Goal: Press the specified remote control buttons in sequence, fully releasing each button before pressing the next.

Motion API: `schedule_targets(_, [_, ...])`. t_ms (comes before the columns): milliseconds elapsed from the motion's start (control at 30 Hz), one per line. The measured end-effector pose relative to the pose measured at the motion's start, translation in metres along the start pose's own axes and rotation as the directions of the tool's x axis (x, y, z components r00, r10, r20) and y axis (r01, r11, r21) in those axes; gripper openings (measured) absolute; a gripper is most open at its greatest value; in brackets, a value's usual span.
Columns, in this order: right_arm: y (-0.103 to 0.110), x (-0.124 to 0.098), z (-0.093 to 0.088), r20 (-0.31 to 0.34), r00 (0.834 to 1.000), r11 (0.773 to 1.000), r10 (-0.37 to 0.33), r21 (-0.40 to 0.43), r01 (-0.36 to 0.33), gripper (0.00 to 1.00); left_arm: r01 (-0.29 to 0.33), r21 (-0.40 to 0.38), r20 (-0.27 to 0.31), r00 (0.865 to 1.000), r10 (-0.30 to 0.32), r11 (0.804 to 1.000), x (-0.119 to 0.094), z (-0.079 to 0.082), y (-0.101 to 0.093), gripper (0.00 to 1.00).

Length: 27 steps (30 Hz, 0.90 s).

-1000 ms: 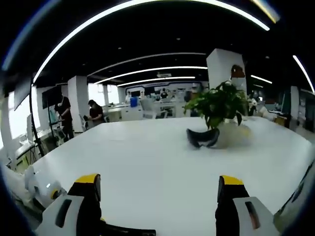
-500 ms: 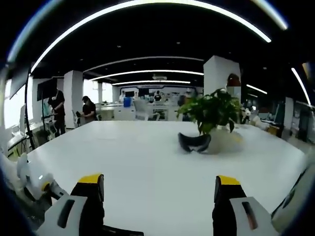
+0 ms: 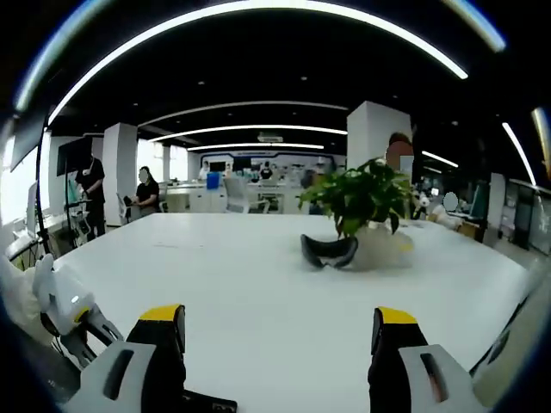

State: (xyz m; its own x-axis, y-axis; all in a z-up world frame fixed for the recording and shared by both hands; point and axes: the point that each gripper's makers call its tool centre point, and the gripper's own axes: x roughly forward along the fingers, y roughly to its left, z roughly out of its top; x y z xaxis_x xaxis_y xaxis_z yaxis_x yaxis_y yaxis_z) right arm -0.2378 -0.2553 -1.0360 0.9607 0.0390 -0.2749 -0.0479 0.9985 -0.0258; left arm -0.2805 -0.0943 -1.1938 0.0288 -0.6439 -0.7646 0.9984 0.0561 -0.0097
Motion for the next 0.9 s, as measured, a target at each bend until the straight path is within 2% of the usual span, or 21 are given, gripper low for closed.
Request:
schedule_targets(200, [-0.001, 0.000, -0.001, -0.004, 1.000, 1.000, -0.005, -0.002, 0.005, 0.88, 0.014, 0.020, -0.023, 1.000, -0.014, 1.000, -0.002, -0.003, 0.014, 0.24])
schedule_targets(567, [0.004, 0.001, -0.005, -0.030, 0.999, 1.000, 0.015, 0.000, -0.015, 0.87, -0.012, 0.077, -0.077, 0.997, 0.018, 0.997, -0.008, -0.012, 0.042, 0.24])
schedule_targets(700, [0.010, 0.003, -0.008, -0.043, 0.998, 0.999, 0.047, 0.005, -0.047, 0.88, -0.020, 0.069, -0.088, 0.996, 0.026, 0.997, -0.012, -0.015, 0.060, 0.24])
schedule_targets(900, [0.012, 0.005, -0.011, -0.059, 0.997, 0.998, 0.056, 0.010, -0.056, 0.87, -0.053, 0.080, -0.100, 0.993, 0.061, 0.995, -0.019, -0.014, 0.090, 0.24])
